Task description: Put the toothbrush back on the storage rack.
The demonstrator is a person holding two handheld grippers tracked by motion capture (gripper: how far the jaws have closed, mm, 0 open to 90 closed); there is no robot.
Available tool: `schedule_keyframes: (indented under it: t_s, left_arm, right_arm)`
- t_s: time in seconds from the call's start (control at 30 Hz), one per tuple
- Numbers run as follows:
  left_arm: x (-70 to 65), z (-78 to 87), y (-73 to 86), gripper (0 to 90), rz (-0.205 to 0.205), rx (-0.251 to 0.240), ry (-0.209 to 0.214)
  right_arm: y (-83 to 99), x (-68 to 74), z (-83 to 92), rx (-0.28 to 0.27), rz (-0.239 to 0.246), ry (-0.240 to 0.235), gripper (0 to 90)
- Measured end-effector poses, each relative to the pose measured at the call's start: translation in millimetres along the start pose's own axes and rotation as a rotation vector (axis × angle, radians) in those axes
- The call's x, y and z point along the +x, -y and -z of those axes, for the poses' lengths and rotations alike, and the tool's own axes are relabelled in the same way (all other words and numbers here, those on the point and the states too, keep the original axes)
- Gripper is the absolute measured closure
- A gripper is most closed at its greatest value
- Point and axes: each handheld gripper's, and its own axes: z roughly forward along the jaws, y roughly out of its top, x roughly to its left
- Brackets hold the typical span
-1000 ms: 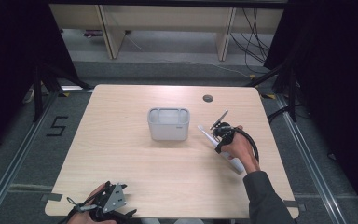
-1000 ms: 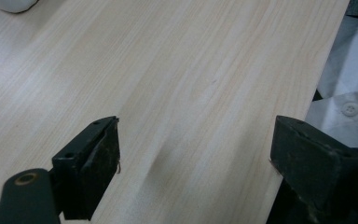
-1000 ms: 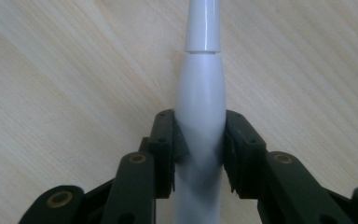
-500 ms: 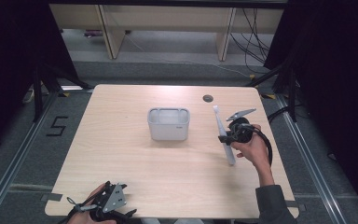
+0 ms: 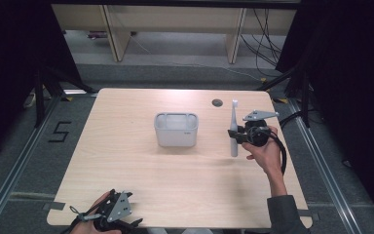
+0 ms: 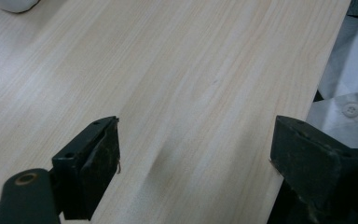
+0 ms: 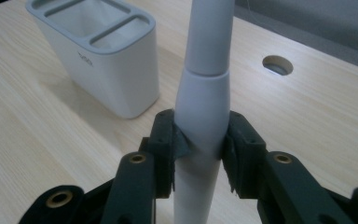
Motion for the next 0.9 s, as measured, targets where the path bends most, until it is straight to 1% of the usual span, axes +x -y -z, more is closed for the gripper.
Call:
schedule_keyframes:
  t_s: [0.03,0.07,0.1,0.13,0.17,0.2,0.23,0.27,0.3,0.33,0.37,0.4,0.43,0.47,0.5,0.53,0.57,0.6,0.63,0.67,0.7,0.73,0.77,0.8,0.83,0.87,0.9]
  left_arm:
    - [0.9,0.5,0.0,15.5,-0.012,0.011,-0.002]
    - [0.8,0.3,0.0,15.5,-0.013,0.012,-0.003]
    - [0.0,0.2,-0.1,15.4,-0.002,0.002,0.002]
    - [0.4,0.5,-0.2,15.4,-0.007,0.005,0.001]
    - [0.1,0.2,-0.2,15.5,-0.002,0.001,0.0]
    - [0.2,0.0,0.0,15.4,-0.001,0.002,0.0]
    - [1.1,0.3,-0.1,15.4,-0.012,0.011,-0.004]
    - [0.4,0.0,-0.1,15.4,-0.003,0.003,-0.001]
    - [0.3,0.5,-0.3,15.5,-0.004,0.004,0.002]
    - [0.1,0.2,-0.3,15.4,-0.002,0.0,0.0]
    - [0.1,0.0,-0.1,15.4,-0.001,0.001,0.0]
    - [1.2,0.4,0.0,15.4,-0.014,0.014,-0.003]
    - [1.1,0.3,0.0,15.5,-0.013,0.013,-0.004]
    - [0.7,0.5,-0.3,15.5,-0.007,0.007,0.0]
    - [0.6,0.7,-0.4,15.5,-0.008,0.005,0.001]
    - [0.2,0.4,-0.4,15.4,-0.005,0.001,-0.001]
    - [0.0,0.2,-0.2,15.4,0.0,0.002,0.002]
    - [1.3,0.9,-0.2,15.4,-0.016,0.018,0.0]
    - [1.2,0.7,-0.2,15.5,-0.011,0.014,-0.001]
    - [0.7,0.6,-0.3,15.4,-0.003,0.006,0.003]
    - [0.4,0.6,-0.3,15.5,-0.002,0.003,0.004]
    - [0.2,0.3,-0.2,15.4,0.001,0.002,0.003]
    - [1.3,0.8,-0.2,15.4,-0.014,0.016,0.0]
    - [1.2,0.7,-0.1,15.4,-0.011,0.015,0.0]
    - [1.2,0.7,-0.2,15.4,-0.011,0.014,-0.001]
    - [0.3,0.5,-0.4,15.4,0.0,0.003,0.005]
    - [0.1,0.4,-0.3,15.5,0.001,0.001,0.004]
  right_arm:
    - [-1.3,0.9,1.2,0.004,-0.025,-0.013,66.9]
    - [-1.2,1.5,0.9,0.001,-0.039,-0.02,66.9]
    - [-1.7,2.5,1.9,-0.008,-0.053,-0.02,66.9]
    - [-1.9,2.1,1.4,-0.014,-0.048,-0.024,66.8]
    - [-1.7,1.4,1.0,-0.029,-0.033,-0.012,66.9]
    - [-1.8,1.5,0.9,-0.035,-0.033,-0.011,66.9]
    - [-2.3,1.1,0.6,-0.046,-0.032,-0.012,66.9]
    - [-2.9,0.5,0.6,-0.055,-0.03,-0.02,66.9]
    - [-3.5,-0.1,1.4,-0.065,-0.021,-0.004,66.9]
    - [-4.1,-0.3,1.7,-0.072,-0.017,-0.007,66.9]
    - [-4.6,2.1,1.0,-0.088,-0.043,-0.018,66.9]
    - [-5.9,0.6,1.2,-0.096,-0.021,-0.009,66.8]
    - [-6.9,0.3,2.0,-0.107,-0.016,0.001,66.8]
    - [-7.3,2.2,1.1,-0.121,-0.037,-0.003,66.8]
    - [-9.3,1.2,2.1,-0.121,-0.024,-0.008,66.8]
    - [-9.9,3.0,2.2,-0.124,-0.045,-0.014,66.9]
    - [-11.8,1.7,1.6,-0.145,-0.02,-0.002,66.8]
    - [-13.1,3.7,2.1,-0.137,-0.043,-0.007,66.9]
    - [-14.6,2.6,0.8,-0.161,-0.026,0.0,66.8]
    - [-16.0,4.3,1.4,-0.161,-0.042,-0.004,66.9]
    - [-17.4,5.6,-0.1,-0.18,-0.05,-0.008,66.9]
    - [-19.3,5.5,-0.3,-0.182,-0.043,-0.018,66.8]
    - [-20.9,5.6,-0.3,-0.19,-0.037,-0.02,66.8]
    - [-22.2,6.8,-0.3,-0.198,-0.04,-0.013,66.8]
    - [-23.9,7.3,-0.9,-0.198,-0.038,-0.022,66.8]
    - [-25.0,8.3,-1.3,-0.204,-0.033,-0.012,66.8]
    - [-27.4,10.4,-1.7,-0.207,-0.04,-0.019,66.9]
